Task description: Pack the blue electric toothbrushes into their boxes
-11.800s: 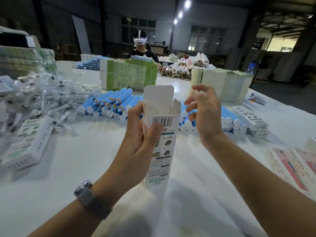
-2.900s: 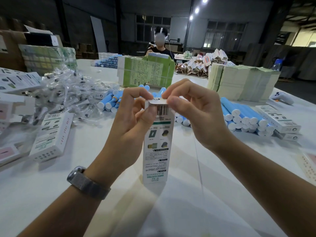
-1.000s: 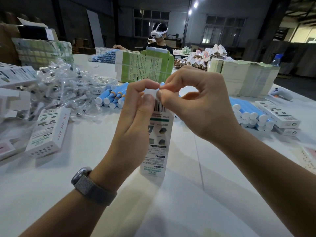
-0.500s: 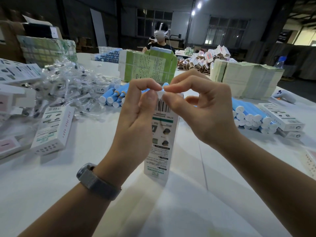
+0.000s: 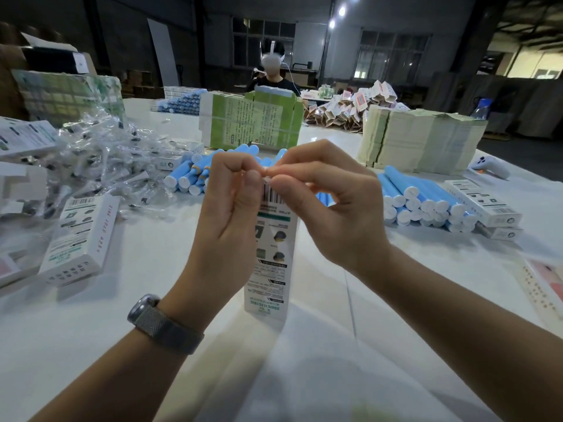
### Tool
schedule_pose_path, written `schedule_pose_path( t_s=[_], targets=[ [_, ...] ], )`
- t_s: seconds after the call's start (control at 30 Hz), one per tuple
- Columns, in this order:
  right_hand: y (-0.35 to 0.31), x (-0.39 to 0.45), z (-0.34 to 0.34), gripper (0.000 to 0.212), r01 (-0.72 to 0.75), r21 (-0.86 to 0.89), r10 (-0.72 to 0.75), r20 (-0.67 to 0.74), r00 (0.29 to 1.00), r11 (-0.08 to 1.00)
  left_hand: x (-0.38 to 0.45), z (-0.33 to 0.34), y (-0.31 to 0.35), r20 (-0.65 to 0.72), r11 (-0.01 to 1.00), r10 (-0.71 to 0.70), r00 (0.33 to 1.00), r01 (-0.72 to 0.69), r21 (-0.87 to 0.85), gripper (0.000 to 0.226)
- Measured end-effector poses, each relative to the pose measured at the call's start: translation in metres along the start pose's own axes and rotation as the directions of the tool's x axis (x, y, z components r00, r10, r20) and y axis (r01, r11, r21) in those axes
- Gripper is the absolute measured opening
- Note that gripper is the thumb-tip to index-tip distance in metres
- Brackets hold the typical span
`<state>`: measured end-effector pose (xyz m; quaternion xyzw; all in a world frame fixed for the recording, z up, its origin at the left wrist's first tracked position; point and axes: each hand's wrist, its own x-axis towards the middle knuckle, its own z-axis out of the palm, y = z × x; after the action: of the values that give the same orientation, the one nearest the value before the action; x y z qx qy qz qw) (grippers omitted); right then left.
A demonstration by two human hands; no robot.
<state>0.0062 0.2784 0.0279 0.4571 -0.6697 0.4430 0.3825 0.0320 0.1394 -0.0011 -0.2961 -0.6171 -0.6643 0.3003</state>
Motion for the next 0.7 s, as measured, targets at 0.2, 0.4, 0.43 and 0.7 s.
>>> schedule_pose_path(
  t_s=[0.2,0.4,0.43,0.7],
  targets=[
    [0.001,-0.003,0.003,0.015,-0.064,0.079,0.067,-0.031,0.997,0.995,-0.003,0.002,0.002,0.042,0.997,-0.042,0.998,0.045,-0.069,0.005],
    [0.002,0.0,0.003,0.009,-0.242,0.112,0.247,-0.035,0.968,0.964,0.001,-0.004,0.001,0.021,0.986,-0.108,0.994,0.11,-0.123,0.029],
    [0.004,0.0,0.003,0.009,-0.27,0.091,0.274,-0.04,0.961,0.959,0.002,-0.004,0.001,0.007,0.988,-0.105,0.994,0.105,-0.11,0.029],
    [0.003,-0.012,0.005,0.078,-0.359,-0.345,0.449,0.23,0.864,0.867,0.005,-0.01,0.003,-0.085,0.976,-0.188,0.979,0.176,-0.13,0.038]
  ],
)
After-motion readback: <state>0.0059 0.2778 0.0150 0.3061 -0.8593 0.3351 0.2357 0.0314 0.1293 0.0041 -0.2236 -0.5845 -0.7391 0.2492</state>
